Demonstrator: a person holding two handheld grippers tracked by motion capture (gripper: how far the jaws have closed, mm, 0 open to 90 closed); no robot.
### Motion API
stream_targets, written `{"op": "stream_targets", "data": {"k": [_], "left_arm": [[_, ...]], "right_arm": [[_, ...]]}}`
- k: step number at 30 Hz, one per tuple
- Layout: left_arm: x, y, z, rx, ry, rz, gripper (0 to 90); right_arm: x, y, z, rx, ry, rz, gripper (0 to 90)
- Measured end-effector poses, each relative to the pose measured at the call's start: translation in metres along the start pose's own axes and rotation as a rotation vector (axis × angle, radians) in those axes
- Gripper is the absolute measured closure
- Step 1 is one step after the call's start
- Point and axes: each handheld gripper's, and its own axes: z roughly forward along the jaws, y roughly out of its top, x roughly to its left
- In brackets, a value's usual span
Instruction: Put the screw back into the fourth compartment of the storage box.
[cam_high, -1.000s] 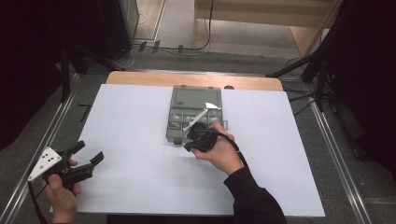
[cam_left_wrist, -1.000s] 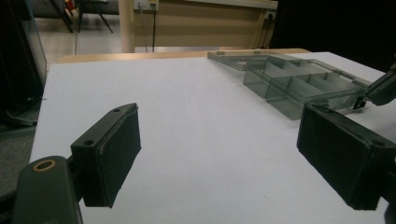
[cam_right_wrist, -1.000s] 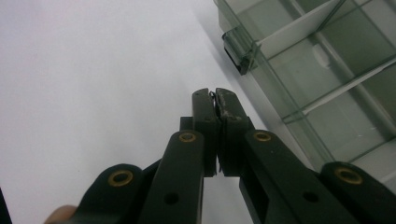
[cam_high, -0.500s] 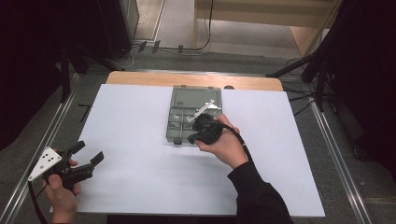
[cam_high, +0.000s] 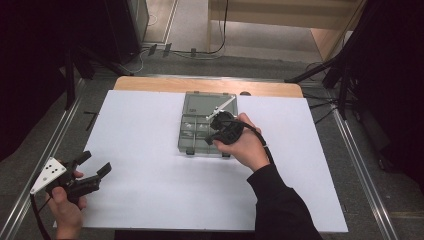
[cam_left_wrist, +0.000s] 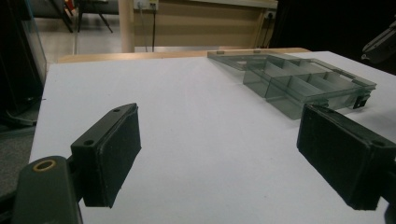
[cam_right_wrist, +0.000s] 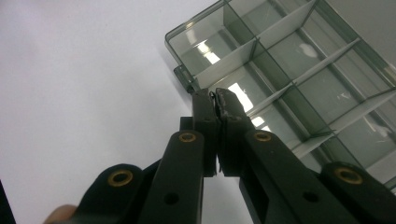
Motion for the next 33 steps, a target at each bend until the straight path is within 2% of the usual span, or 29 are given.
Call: {"op": "stream_targets", "data": {"k": [11, 20, 28, 33], "left_arm": [[0.000, 0.000, 0.000, 0.000, -0.001, -0.002, 13.8], [0.000, 0.000, 0.000, 0.001, -0.001, -0.004, 13.7], [0.000, 0.000, 0.000, 0.001, -0.001, -0.003, 13.8], [0.000, 0.000, 0.000, 0.001, 0.001, -0.005, 13.7]], "right_arm": [[-0.014, 0.007, -0.008, 0.001, -0.027, 0.020, 89.8], [-0.035, 0.010, -0.013, 0.004, -0.061, 0.065, 89.8], [-0.053, 0.010, -0.009, 0.017, -0.079, 0.092, 89.8], [-0.064, 0.009, -0.008, 0.011, -0.085, 0.127, 89.8]]}}
